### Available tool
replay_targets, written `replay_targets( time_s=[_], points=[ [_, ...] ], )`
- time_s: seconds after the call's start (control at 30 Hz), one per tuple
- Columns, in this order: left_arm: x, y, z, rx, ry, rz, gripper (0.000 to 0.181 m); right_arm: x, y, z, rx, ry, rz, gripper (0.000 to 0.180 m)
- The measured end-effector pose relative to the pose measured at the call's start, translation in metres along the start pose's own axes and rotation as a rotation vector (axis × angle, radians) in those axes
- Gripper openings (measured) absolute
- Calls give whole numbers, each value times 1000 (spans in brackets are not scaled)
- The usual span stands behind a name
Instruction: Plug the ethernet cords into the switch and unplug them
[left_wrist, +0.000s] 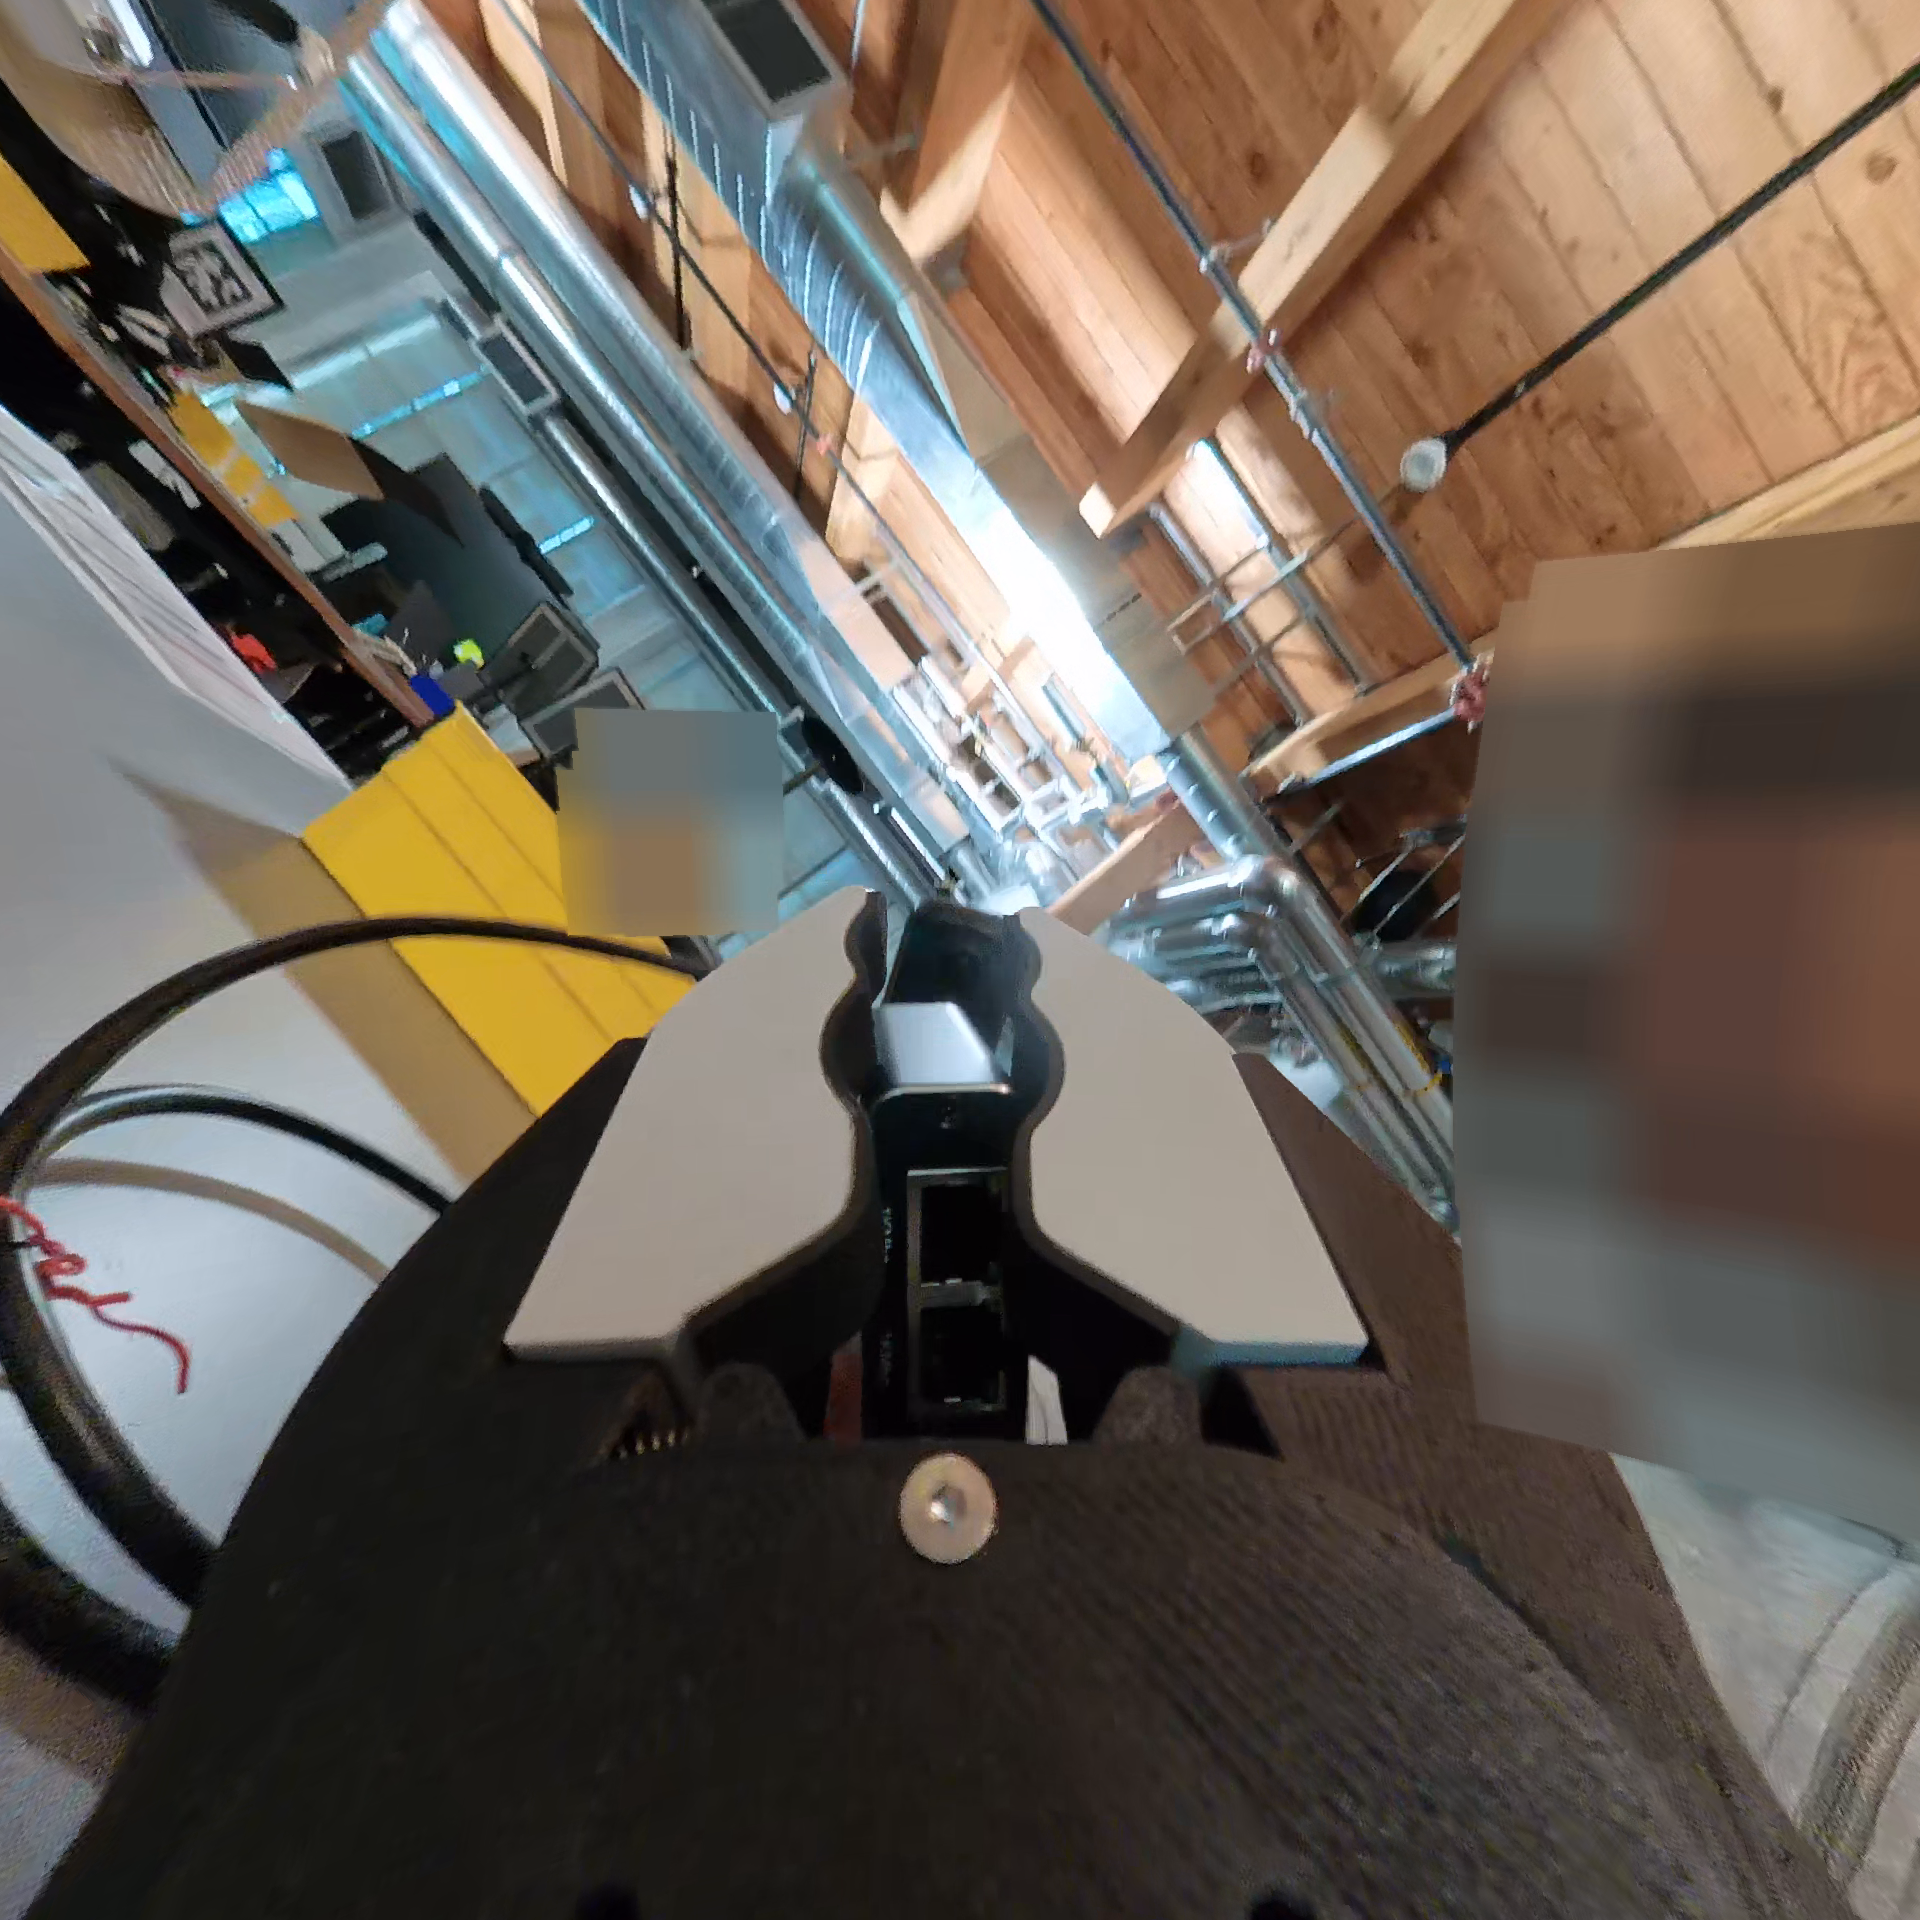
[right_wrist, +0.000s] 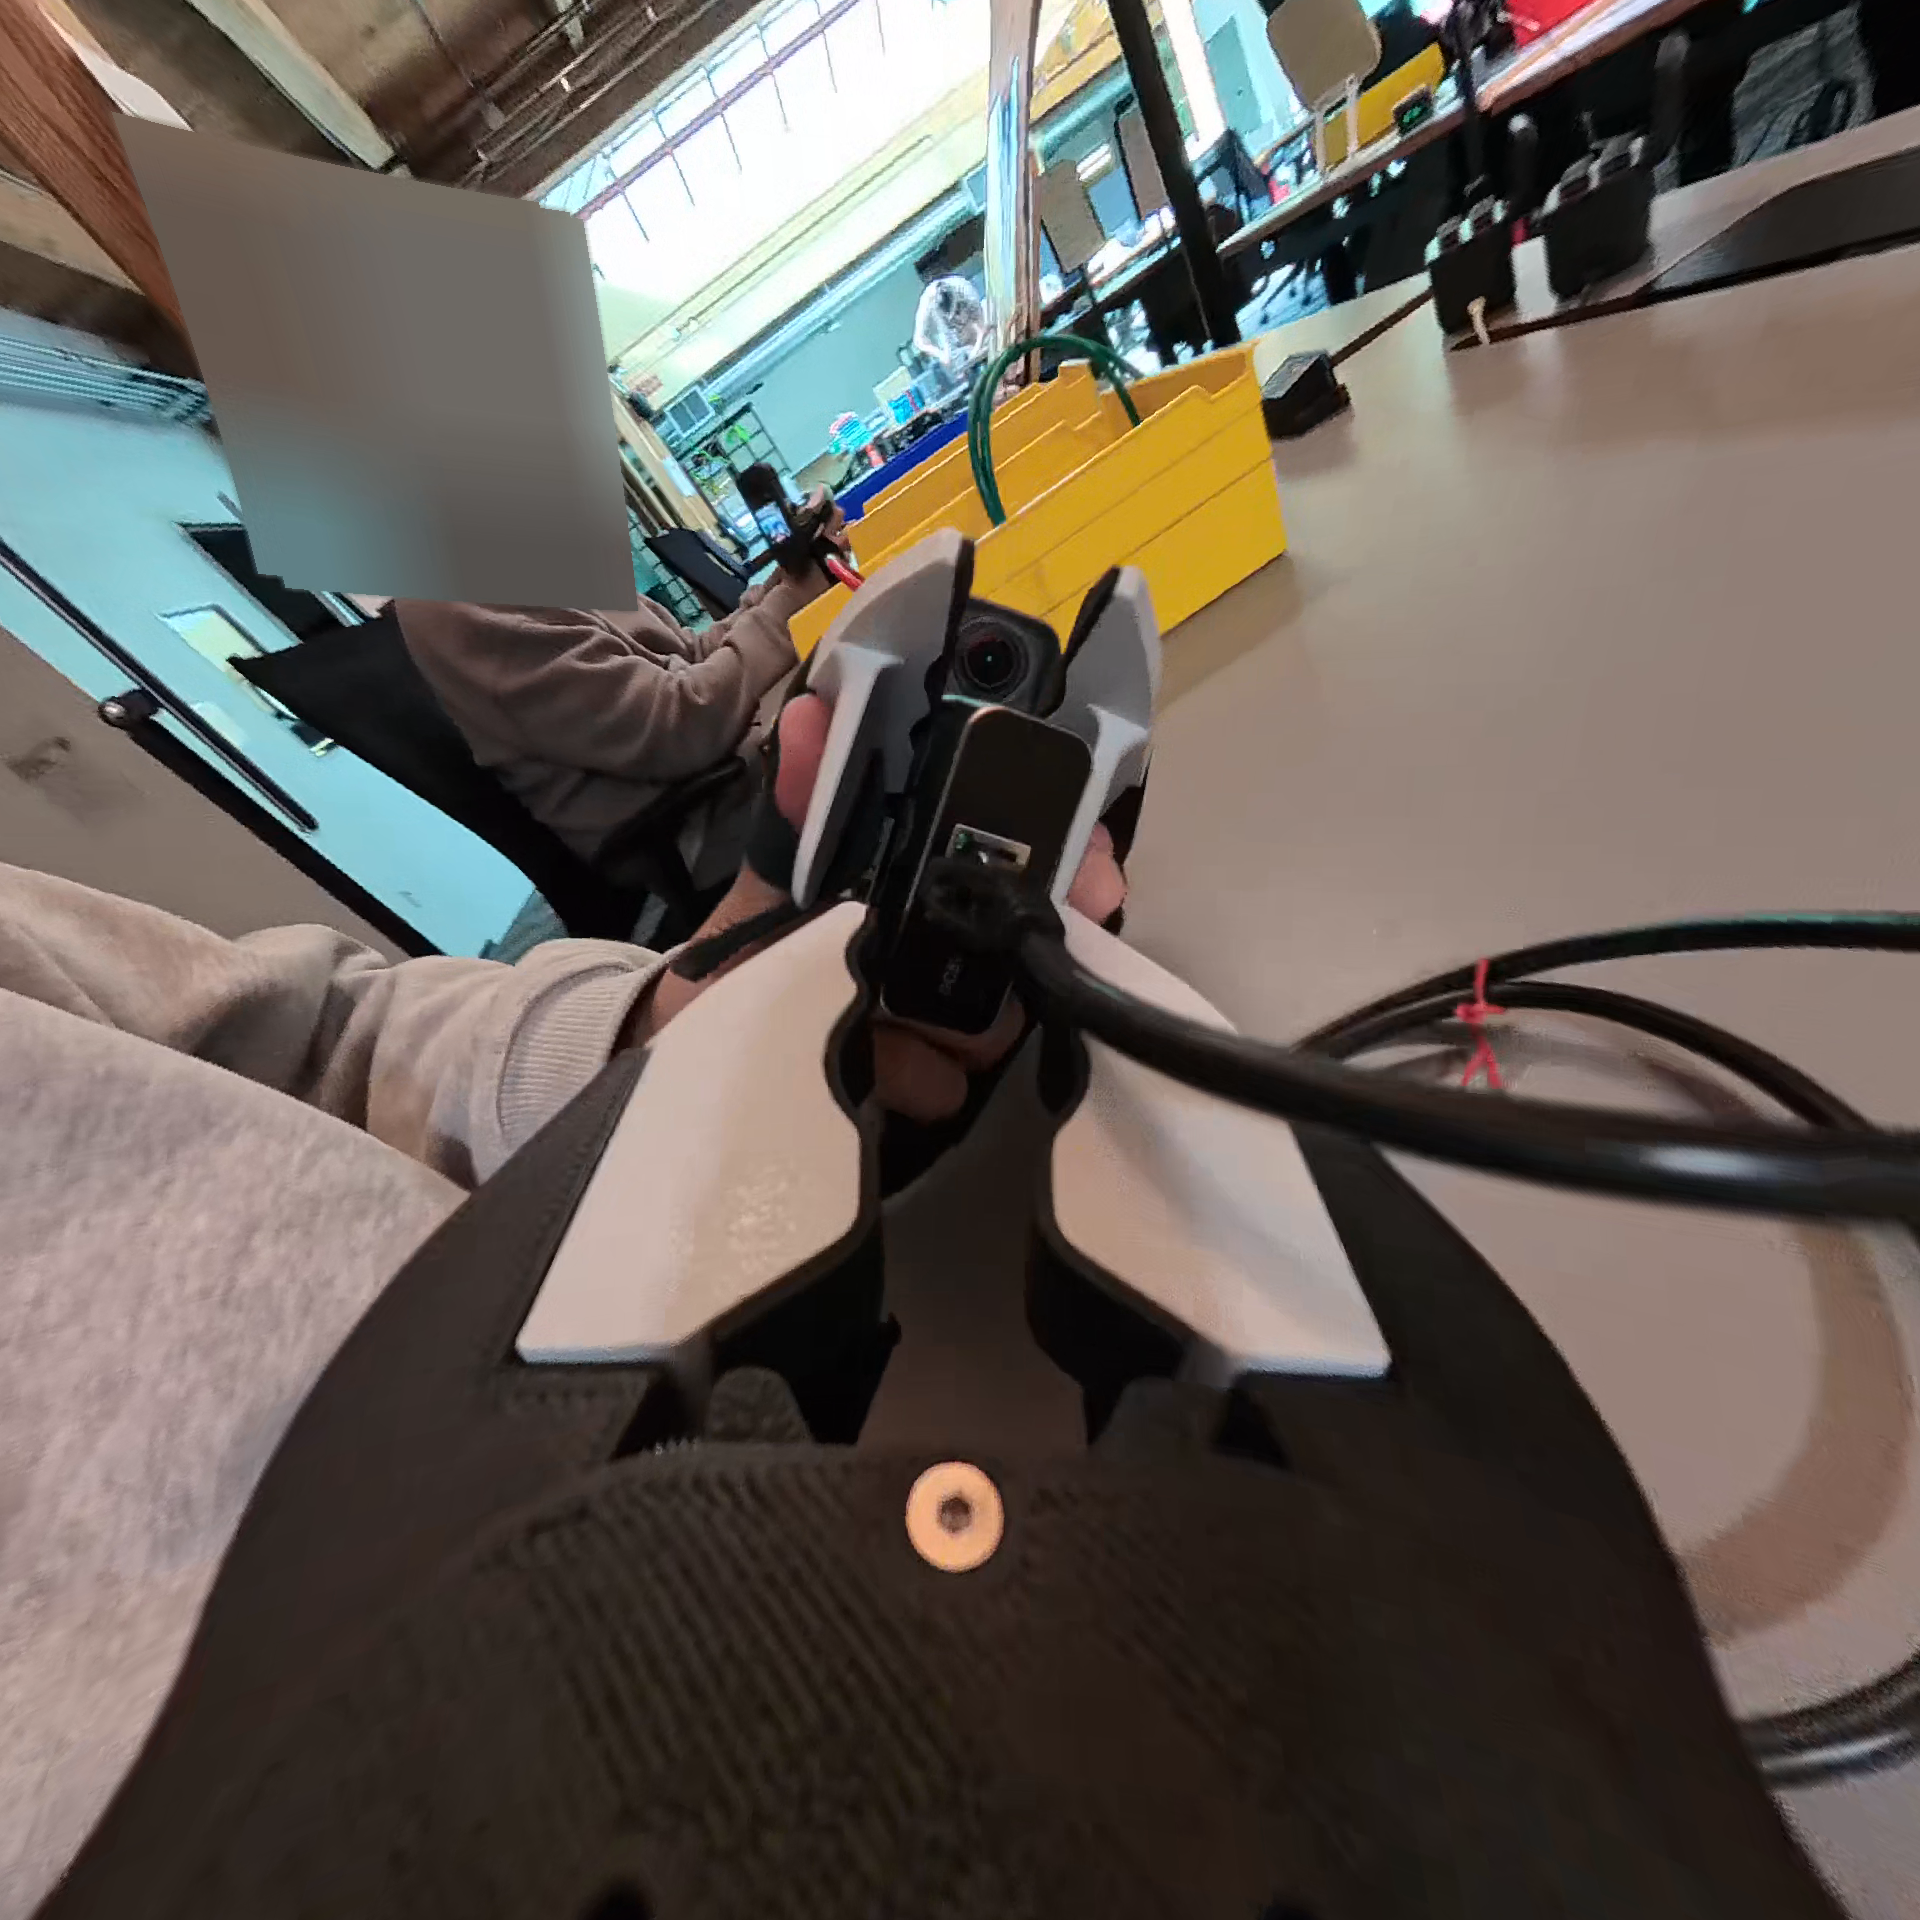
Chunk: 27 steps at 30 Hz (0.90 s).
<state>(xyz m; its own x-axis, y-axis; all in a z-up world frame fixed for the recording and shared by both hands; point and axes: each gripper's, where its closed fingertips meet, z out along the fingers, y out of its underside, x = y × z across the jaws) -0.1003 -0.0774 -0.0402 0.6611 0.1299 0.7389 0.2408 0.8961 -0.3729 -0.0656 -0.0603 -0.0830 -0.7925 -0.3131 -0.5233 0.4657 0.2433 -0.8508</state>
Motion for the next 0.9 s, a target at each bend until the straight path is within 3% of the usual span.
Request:
replay_targets(
  time_s=[0.03, 0.13, 0.23, 0.37, 0.57, 0.63, 0.73, 0.9],
  points=[
    [-1, 2, 0, -38, -3, 10, 19, 1, -3, -3, -4, -9, 8, 27],
    [-7, 2, -3, -171, -65, 84, 11, 6, -3, -13, -75, -23, -39, 26],
    [-19, 11, -13, -438, -166, 205, 32, 20, 15, -26, -260, -8, -150, 26],
    [-32, 46, -29, -773, -249, 287, 50, 22, 27, -36, -375, -74, -158, 25],
    [-30, 90, -38, -980, -186, 211, 29, 9, 31, -35, -389, -145, -170, 24],
    [-31, 85, -36, -970, -208, 231, 27, 13, 26, -34, -348, -115, -186, 24],
    [-33, 65, -27, -806, -247, 175, 26, 25, 1, -35, -187, -9, -243, 24],
    [-32, 21, -13, -317, -199, -124, 25, 40, -28, -41, -52, 275, -607, 68]
  ],
)
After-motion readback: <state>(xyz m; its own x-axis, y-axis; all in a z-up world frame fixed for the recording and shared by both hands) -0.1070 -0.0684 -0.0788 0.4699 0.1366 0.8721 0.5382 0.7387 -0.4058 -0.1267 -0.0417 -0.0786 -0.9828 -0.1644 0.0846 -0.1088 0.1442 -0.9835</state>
